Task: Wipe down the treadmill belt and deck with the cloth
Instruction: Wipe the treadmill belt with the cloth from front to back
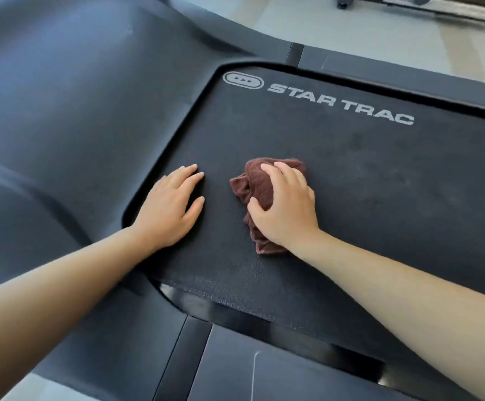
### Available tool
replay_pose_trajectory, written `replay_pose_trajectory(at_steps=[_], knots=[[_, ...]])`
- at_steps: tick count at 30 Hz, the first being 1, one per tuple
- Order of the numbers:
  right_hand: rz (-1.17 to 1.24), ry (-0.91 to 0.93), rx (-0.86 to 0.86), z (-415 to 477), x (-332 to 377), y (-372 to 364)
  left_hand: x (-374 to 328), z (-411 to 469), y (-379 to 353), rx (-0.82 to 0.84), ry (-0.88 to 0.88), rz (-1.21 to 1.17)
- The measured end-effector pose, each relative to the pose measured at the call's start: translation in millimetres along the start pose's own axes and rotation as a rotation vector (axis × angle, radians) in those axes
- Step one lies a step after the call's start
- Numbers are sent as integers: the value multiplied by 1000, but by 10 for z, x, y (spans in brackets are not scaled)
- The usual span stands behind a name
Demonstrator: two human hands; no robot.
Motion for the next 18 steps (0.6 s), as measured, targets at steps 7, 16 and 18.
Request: replay_pose_trajectory(at_steps=[7,16,18], knots=[[-38,-27,8,405,99,-118,25,-129,66,43,-14,27],[-28,73,73,-778,317,44,-32,-100,-15,17,27,14],[-35,37,66,-892,293,90,-143,-94,-76,28,21,1]])
Point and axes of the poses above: each hand's wrist, its own z-axis towards the middle knuckle, its own y-axis out of the back of the hand, x = y × z, the point moved 3 cm from there along z, towards the middle knuckle, and after that the axes turned 9 degrees about y, right-handed, at the moved point
